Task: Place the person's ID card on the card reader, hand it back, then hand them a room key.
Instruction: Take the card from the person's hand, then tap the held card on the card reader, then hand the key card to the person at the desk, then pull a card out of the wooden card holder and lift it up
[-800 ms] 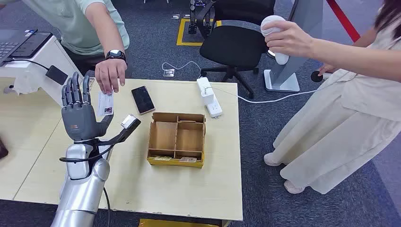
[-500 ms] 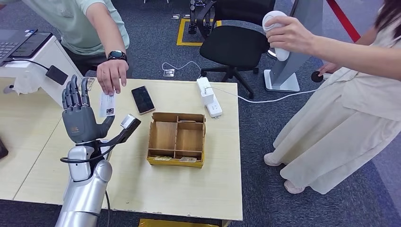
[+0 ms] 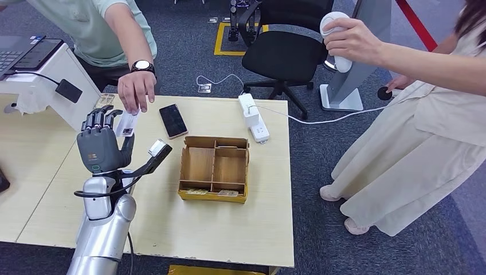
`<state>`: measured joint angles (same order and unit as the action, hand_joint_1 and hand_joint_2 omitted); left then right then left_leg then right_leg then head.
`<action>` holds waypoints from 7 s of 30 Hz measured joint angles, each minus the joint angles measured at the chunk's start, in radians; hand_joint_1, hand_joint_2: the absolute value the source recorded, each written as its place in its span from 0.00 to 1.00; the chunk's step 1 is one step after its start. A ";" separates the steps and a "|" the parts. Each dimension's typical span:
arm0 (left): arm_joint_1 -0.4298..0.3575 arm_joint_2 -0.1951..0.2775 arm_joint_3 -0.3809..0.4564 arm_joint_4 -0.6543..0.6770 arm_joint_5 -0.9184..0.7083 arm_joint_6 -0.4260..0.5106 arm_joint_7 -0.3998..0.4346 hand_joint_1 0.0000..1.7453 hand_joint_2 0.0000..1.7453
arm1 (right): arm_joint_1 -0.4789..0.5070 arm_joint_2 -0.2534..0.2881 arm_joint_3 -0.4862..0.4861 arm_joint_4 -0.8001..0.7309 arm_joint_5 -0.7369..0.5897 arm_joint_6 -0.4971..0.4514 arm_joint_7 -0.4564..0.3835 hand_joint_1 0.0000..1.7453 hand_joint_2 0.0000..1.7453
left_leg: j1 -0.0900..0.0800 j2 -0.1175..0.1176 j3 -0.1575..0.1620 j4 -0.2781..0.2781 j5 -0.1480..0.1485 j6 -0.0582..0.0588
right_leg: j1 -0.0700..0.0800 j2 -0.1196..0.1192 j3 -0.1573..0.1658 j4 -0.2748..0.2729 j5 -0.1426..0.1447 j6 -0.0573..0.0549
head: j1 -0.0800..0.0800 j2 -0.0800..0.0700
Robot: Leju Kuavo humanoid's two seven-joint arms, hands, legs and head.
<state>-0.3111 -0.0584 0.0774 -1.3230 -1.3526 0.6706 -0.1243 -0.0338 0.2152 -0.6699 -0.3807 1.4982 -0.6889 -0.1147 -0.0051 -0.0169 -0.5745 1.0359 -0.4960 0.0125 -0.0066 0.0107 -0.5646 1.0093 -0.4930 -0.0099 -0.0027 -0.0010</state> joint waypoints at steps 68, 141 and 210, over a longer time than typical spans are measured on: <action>0.098 0.098 -0.054 0.081 0.839 -0.266 0.165 1.00 1.00 | 0.034 0.002 -0.017 -0.039 0.009 0.000 0.006 0.00 0.00 | 0.000 0.000 0.000 0.000 0.000 0.000 | 0.000 0.000 0.000 0.000 0.000 0.000 | 0.000 0.000; 0.054 0.079 0.041 0.085 0.759 -0.164 0.040 1.00 1.00 | 0.030 0.009 -0.103 -0.053 0.052 0.000 -0.016 0.00 0.00 | 0.000 0.000 0.003 -0.001 0.001 -0.001 | 0.000 0.000 0.002 0.000 0.000 -0.001 | 0.000 0.000; -0.144 0.016 -0.102 0.123 0.698 0.000 -0.047 0.00 1.00 | 0.007 0.009 0.001 -0.008 0.045 0.000 0.042 0.00 0.00 | 0.000 0.000 0.002 0.000 0.001 -0.001 | 0.000 0.000 0.001 0.000 0.000 -0.001 | 0.000 0.000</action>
<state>-0.4551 -0.0421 -0.0248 -1.1997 -0.6546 0.6703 -0.1709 -0.0269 0.2243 -0.6686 -0.3888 1.5435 -0.6889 -0.0729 -0.0050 -0.0168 -0.5726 1.0356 -0.4952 0.0113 -0.0066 0.0110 -0.5635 1.0097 -0.4926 -0.0108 -0.0027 -0.0009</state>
